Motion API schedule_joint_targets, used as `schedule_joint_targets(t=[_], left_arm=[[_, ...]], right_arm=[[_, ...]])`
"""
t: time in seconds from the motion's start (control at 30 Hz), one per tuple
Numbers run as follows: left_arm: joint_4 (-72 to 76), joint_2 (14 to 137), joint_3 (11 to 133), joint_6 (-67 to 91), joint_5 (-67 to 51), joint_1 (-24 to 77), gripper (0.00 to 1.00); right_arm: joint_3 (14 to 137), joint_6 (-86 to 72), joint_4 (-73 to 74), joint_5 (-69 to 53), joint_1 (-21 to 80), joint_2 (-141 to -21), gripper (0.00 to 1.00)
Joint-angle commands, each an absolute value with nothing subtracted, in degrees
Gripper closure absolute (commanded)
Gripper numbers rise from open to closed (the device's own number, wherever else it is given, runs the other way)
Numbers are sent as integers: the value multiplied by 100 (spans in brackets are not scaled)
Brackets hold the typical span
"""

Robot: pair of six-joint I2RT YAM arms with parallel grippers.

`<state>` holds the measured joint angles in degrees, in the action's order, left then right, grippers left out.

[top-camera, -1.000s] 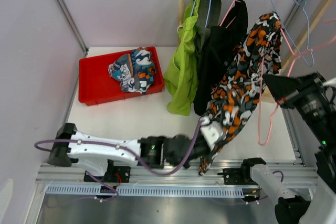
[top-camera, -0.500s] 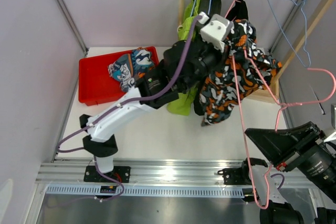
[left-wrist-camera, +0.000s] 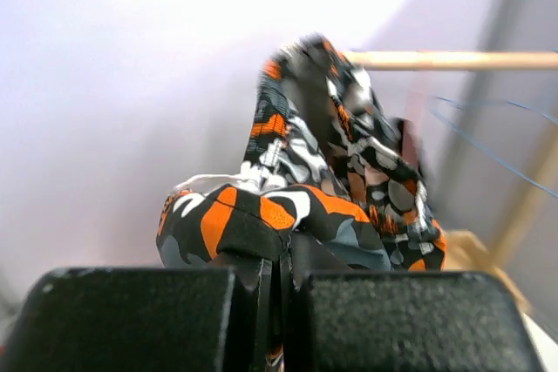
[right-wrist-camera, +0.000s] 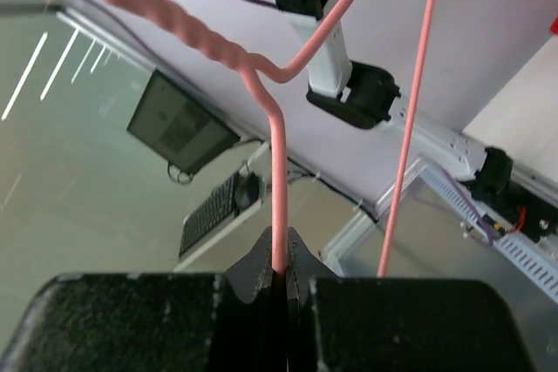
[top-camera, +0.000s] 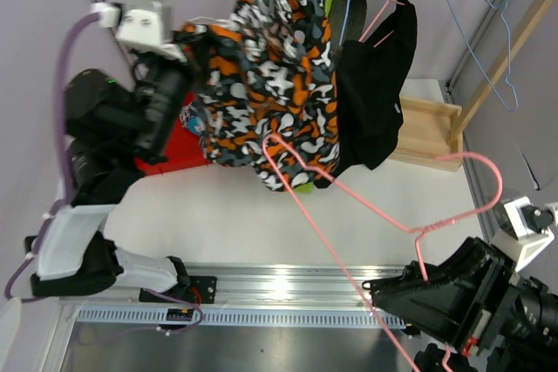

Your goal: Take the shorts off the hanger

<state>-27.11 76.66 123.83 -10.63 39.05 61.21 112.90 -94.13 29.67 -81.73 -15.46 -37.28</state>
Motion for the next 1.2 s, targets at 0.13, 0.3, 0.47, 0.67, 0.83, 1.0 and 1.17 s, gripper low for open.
schedule_joint_targets(t=[0.13, 0.3, 0.47, 0.67, 0.83, 1.0, 1.17], left_arm=[[-2934, 7233, 11970, -1231, 3798, 4572, 100], [-3163, 7821, 12356, -906, 2937, 3289, 100], [-3252, 9022, 13349, -265, 1962, 1961, 100], [-3190, 10282, 14088, 587, 1635, 662, 100], [-3269, 11064, 14238, 1072, 1459, -191, 100], [-3497, 11618, 14265, 1160, 1941, -351, 100], [-3849, 12198, 14203, 1397, 2680, -404, 19]], right_arm=[[10969, -9774, 2250, -8991, -1485, -3560, 100], [10435, -9648, 2103, -8912, -1512, -3498, 100], [9774, -9607, 1679, -8780, -1573, -3305, 100], [8904, -10194, 644, -8789, -1802, -3129, 100], [8078, -10932, -516, -8815, -1968, -2953, 100], [7498, -11602, -1547, -8868, -2320, -2813, 100], [7532, -11426, -1345, -8877, -2399, -2742, 100]])
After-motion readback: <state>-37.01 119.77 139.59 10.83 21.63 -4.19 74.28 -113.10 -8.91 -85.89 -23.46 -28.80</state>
